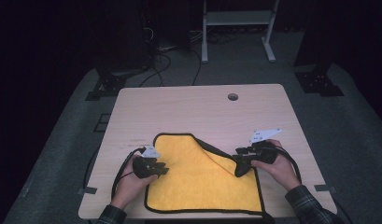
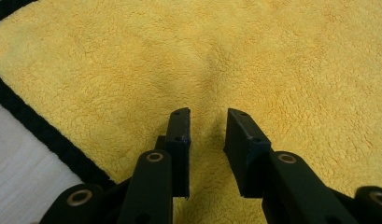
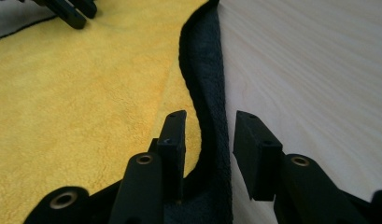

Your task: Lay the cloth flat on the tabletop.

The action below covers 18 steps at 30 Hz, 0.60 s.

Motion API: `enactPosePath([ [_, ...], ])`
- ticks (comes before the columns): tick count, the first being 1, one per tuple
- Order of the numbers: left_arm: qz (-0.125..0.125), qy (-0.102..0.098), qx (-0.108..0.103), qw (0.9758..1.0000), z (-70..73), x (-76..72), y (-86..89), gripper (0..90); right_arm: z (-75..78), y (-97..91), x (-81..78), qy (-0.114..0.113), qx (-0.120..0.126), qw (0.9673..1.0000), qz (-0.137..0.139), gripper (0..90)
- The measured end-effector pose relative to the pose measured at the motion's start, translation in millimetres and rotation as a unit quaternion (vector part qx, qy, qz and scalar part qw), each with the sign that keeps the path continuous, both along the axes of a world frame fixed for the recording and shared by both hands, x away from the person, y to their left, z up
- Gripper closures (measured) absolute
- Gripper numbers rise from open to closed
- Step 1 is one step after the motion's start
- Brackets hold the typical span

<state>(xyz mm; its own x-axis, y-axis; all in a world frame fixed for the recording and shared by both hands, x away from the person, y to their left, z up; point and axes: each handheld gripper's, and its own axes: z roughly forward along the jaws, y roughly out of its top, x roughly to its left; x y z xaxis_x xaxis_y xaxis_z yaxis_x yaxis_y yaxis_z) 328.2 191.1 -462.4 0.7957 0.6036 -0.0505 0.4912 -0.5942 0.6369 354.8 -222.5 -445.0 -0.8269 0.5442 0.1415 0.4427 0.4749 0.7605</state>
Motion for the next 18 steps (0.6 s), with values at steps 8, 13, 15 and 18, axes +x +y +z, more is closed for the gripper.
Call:
enactPosePath([
  [8,0.001,0.0,-0.003,1.0,-0.3,-0.4,0.2,69.8,-22.8,17.3,4.0,0.03,-0.046,0.9984,0.016,68.5],
  [13,-0.002,0.001,-0.002,1.0,-0.1,0.0,0.6,69.8,-15.2,12.5,3.8,0.021,-0.033,0.9992,0.002,83.2],
  [15,0.0,0.001,-0.002,1.0,-0.2,-0.2,0.4,69.8,-10.0,9.4,6.3,0.015,-0.028,0.9995,-0.006,83.5],
  [18,0.0,0.001,-0.002,1.0,-0.2,-0.3,0.4,69.8,-4.4,5.6,10.8,0.002,-0.02,0.9996,-0.019,83.7],
])
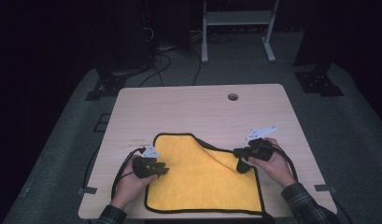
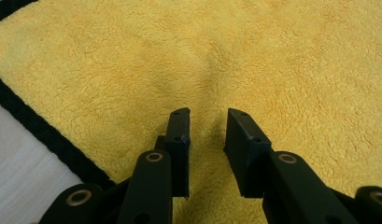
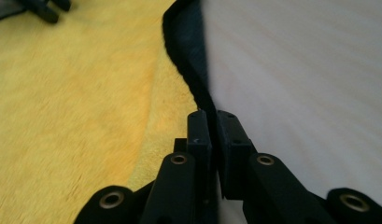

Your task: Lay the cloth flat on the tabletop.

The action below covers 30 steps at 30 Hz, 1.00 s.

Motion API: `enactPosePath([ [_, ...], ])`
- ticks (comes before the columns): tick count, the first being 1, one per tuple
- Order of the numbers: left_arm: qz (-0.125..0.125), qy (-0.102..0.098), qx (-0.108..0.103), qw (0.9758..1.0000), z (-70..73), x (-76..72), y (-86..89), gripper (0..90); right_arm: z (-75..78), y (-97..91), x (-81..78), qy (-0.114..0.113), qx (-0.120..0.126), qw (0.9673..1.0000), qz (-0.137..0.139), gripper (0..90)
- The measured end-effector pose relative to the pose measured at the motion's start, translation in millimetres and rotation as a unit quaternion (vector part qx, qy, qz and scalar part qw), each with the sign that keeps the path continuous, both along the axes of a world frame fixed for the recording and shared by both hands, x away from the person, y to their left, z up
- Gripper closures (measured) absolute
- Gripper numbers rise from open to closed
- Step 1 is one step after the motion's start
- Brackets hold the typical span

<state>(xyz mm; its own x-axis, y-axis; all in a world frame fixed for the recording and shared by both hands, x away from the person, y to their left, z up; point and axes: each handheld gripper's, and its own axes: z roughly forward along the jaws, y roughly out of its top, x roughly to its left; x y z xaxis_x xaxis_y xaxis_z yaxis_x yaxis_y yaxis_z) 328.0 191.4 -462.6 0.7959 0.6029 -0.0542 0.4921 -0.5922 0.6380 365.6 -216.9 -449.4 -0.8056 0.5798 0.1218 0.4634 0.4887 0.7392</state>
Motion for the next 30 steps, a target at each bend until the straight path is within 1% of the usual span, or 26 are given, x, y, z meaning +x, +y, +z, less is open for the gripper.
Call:
enactPosePath([
  [1,0.0,0.0,-0.001,1.0,0.0,0.0,0.1,69.8,6.5,-4.8,6.9,-0.009,0.0,0.9998,-0.016,83.8],
  [2,0.0,0.0,-0.001,1.0,0.0,0.0,0.1,69.8,6.5,-4.8,6.9,-0.009,0.0,0.9998,-0.016,83.8],
  [3,0.0,0.0,-0.001,1.0,-0.1,-0.1,0.1,69.8,12.7,-10.9,15.7,-0.02,0.007,0.9991,-0.036,83.8],
  [4,0.0,0.0,-0.001,1.0,-0.1,-0.1,0.1,69.7,12.7,-10.9,15.7,-0.02,0.007,0.9991,-0.036,83.8],
  [5,0.0,0.0,-0.001,1.0,-0.1,-0.1,0.1,69.6,16.7,-16.6,25.7,-0.026,0.007,0.9981,-0.056,83.8],
  [6,0.0,0.0,-0.001,1.0,-0.1,-0.1,0.1,69.6,16.7,-16.6,25.7,-0.026,0.007,0.9981,-0.056,83.8],
  [7,-0.001,0.0,-0.001,1.0,-0.1,-0.1,0.1,69.6,18.4,-21.8,36.0,-0.026,0.004,0.9969,-0.074,83.8],
  [8,-0.001,0.0,-0.001,1.0,-0.1,-0.1,0.1,69.5,18.4,-21.8,36.0,-0.026,0.004,0.9969,-0.074,83.8],
  [10,-0.001,0.0,-0.001,1.0,-0.1,-0.1,0.1,69.4,17.1,-27.1,47.1,-0.026,0.006,0.9953,-0.093,83.7],
  [11,-0.001,-0.001,0.0,1.0,-0.1,-0.2,0.0,69.1,13.8,-29.1,54.9,-0.024,-0.005,0.9946,-0.101,83.6],
  [12,-0.001,-0.001,0.0,1.0,-0.1,-0.2,0.0,69.0,13.8,-29.1,54.9,-0.024,-0.005,0.9946,-0.101,83.6],
  [14,-0.001,-0.001,0.0,1.0,-0.1,-0.3,0.0,68.7,8.6,-29.8,62.0,-0.016,-0.011,0.9937,-0.11,83.1],
  [15,-0.002,-0.001,0.0,1.0,0.0,-0.3,-0.1,68.5,2.4,-28.9,67.5,-0.018,-0.026,0.9922,-0.12,79.6],
  [16,-0.002,-0.001,0.0,1.0,0.0,-0.3,-0.1,68.0,2.4,-28.9,67.5,-0.018,-0.026,0.9922,-0.12,79.6],
  [17,-0.001,-0.001,-0.003,1.0,-0.4,-0.6,-0.2,67.2,-2.7,-29.5,70.4,-0.016,-0.024,0.9913,-0.128,73.2],
  [19,-0.002,0.0,-0.005,1.0,-0.6,-1.0,-0.7,64.8,-4.4,-30.9,70.2,-0.017,-0.017,0.9908,-0.133,64.4],
  [20,-0.002,0.0,-0.005,1.0,-0.6,-1.0,-0.7,62.8,-4.4,-30.9,70.2,-0.017,-0.017,0.9908,-0.133,64.4],
  [21,-0.001,0.001,-0.009,1.0,-1.1,-1.3,-1.2,62.8,-4.3,-31.8,68.9,-0.02,-0.012,0.9906,-0.135,60.8],
  [23,0.004,0.004,-0.014,0.9999,-1.2,-2.3,-2.5,56.6,-4.4,-36.1,61.2,-0.035,-0.006,0.9886,-0.146,52.8],
  [24,0.004,0.004,-0.014,0.9999,-1.2,-2.3,-2.5,54.7,-4.4,-36.1,61.2,-0.035,-0.006,0.9886,-0.146,52.8],
  [25,0.005,-0.005,-0.007,0.9999,-0.6,-3.5,-2.7,53.9,-5.5,-40.9,54.6,-0.042,-0.011,0.9871,-0.154,47.8],
  [26,0.005,-0.005,-0.007,0.9999,-0.6,-3.5,-2.7,52.4,-5.5,-40.9,54.6,-0.042,-0.011,0.9871,-0.154,47.8],
  [27,0.013,-0.019,-0.011,0.9997,0.8,-4.6,-1.4,50.0,-8.0,-48.4,46.9,-0.048,-0.014,0.9852,-0.164,43.7],
  [28,0.013,-0.019,-0.011,0.9997,0.8,-4.6,-1.4,49.2,-8.0,-48.4,46.9,-0.048,-0.014,0.9852,-0.164,43.7],
  [29,0.027,-0.035,-0.016,0.9989,4.1,-5.3,3.3,47.7,-10.9,-56.9,39.3,-0.043,-0.021,0.9838,-0.173,39.8],
  [30,0.027,-0.035,-0.016,0.9989,4.1,-5.3,3.3,46.4,-10.9,-56.9,39.3,-0.043,-0.021,0.9838,-0.173,39.8],
])
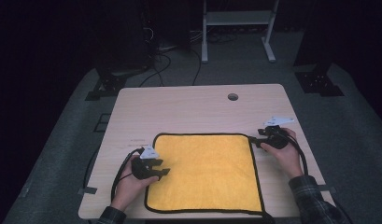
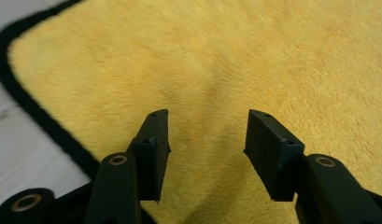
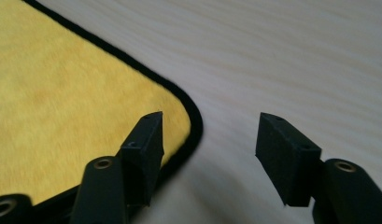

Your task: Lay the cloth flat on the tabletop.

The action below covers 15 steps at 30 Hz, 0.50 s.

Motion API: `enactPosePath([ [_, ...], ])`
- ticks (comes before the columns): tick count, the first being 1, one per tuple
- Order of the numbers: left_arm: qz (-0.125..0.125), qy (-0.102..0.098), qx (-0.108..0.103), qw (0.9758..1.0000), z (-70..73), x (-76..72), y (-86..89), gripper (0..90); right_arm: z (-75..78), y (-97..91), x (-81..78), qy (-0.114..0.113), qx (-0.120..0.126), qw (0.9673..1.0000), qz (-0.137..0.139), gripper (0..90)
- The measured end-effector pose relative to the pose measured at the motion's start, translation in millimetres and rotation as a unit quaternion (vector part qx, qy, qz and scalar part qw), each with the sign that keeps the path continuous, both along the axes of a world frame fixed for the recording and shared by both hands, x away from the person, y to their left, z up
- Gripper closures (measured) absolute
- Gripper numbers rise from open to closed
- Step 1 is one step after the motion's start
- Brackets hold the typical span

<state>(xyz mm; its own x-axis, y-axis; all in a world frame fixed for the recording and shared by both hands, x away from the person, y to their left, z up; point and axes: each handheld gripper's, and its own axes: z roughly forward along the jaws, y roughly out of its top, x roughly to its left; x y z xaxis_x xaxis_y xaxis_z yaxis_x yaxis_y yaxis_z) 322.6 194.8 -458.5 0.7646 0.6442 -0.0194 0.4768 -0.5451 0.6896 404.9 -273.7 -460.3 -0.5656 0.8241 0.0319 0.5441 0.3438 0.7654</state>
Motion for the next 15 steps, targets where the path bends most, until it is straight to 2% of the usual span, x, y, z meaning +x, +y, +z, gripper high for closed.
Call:
enactPosePath([
  [1,0.013,-0.009,-0.006,0.9999,3.1,-0.4,5.2,44.2,-2.4,-8.3,-5.8,0.018,-0.017,0.9997,-0.007,33.5],
  [2,0.013,-0.009,-0.006,0.9999,3.1,-0.4,5.2,42.4,-2.4,-8.3,-5.8,0.018,-0.017,0.9997,-0.007,33.5],
  [3,0.023,-0.013,-0.011,0.9996,4.8,-1.0,9.1,42.4,-3.2,-11.8,-8.2,0.02,-0.023,0.9995,-0.012,32.6],
  [4,0.03,-0.02,-0.011,0.9993,5.9,-1.6,12.5,38.9,-5.3,-23.7,-16.4,0.02,-0.022,0.9993,-0.022,31.2],
  [5,0.036,-0.024,-0.013,0.999,6.3,-2.0,15.8,38.9,-5.3,-23.7,-16.4,0.02,-0.022,0.9993,-0.022,31.2],
  [7,0.05,-0.024,-0.011,0.9984,5.3,-2.4,25.6,36.1,-7.0,-38.3,-26.5,0.021,-0.018,0.9991,-0.032,28.2],
  [8,0.05,-0.024,-0.011,0.9984,5.3,-2.4,25.6,35.3,-7.0,-38.3,-26.5,0.021,-0.018,0.9991,-0.032,28.2],
  [9,0.065,-0.024,-0.009,0.9976,3.1,-2.3,32.1,33.4,-9.1,-45.5,-33.9,0.026,-0.017,0.9989,-0.034,25.5],
  [10,0.065,-0.024,-0.009,0.9976,3.1,-2.3,32.1,32.0,-9.1,-45.5,-33.9,0.026,-0.017,0.9989,-0.034,25.5],
  [12,0.081,-0.019,-0.001,0.9965,0.4,-2.5,37.6,30.2,-12.6,-50.7,-40.3,0.04,-0.025,0.9983,-0.034,23.0],
  [15,0.096,-0.019,0.011,0.9951,-3.5,-2.5,42.5,26.2,-17.5,-58.0,-50.1,0.046,-0.031,0.9977,-0.04,21.0],
])
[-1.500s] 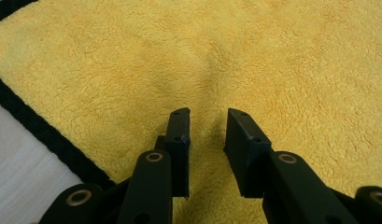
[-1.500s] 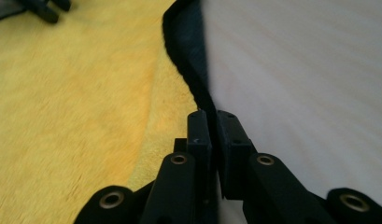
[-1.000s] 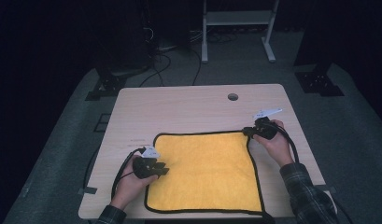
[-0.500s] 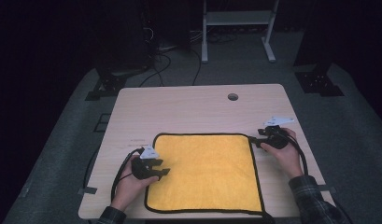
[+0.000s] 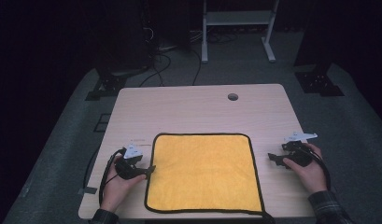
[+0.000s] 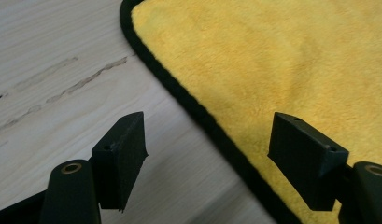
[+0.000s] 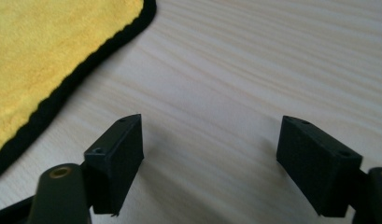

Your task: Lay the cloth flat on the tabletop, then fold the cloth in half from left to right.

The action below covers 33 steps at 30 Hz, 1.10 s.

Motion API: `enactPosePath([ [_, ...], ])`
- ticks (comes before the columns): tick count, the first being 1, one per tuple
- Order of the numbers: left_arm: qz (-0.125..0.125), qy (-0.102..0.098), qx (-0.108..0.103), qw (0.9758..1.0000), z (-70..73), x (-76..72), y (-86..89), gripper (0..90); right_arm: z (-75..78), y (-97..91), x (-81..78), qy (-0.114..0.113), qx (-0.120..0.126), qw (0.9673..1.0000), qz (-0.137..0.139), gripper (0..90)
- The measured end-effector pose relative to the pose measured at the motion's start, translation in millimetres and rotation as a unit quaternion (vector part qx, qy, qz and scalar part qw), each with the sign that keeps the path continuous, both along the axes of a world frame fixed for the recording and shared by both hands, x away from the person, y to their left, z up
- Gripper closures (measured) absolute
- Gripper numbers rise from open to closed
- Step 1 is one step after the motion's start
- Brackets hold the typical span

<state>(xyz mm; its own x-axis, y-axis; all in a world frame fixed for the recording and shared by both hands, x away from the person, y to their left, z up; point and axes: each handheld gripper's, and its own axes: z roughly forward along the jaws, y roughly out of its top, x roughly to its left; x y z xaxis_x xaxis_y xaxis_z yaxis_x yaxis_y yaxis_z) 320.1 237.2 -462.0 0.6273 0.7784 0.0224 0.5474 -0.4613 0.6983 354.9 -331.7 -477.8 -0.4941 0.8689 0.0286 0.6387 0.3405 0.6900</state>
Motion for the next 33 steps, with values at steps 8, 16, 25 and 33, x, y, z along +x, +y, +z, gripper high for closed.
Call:
enactPosePath([
  [8,0.005,0.014,0.003,0.9999,-6.2,1.6,0.7,25.5,-7.9,-6.0,-10.0,-0.029,0.007,0.9995,-0.009,14.4],
  [16,0.021,0.016,0.004,0.9996,-11.1,1.2,0.3,20.3,-8.8,-6.6,-14.6,-0.033,0.009,0.9992,-0.021,14.2],
  [25,0.023,0.015,-0.004,0.9996,-10.7,-1.1,-0.7,23.6,-8.8,-6.5,-14.5,-0.033,0.009,0.9992,-0.021,14.2],
  [33,0.013,0.021,-0.043,0.9988,-10.5,-1.0,-10.0,35.7,-8.8,-5.8,-13.2,-0.034,0.008,0.9992,-0.02,14.1],
])
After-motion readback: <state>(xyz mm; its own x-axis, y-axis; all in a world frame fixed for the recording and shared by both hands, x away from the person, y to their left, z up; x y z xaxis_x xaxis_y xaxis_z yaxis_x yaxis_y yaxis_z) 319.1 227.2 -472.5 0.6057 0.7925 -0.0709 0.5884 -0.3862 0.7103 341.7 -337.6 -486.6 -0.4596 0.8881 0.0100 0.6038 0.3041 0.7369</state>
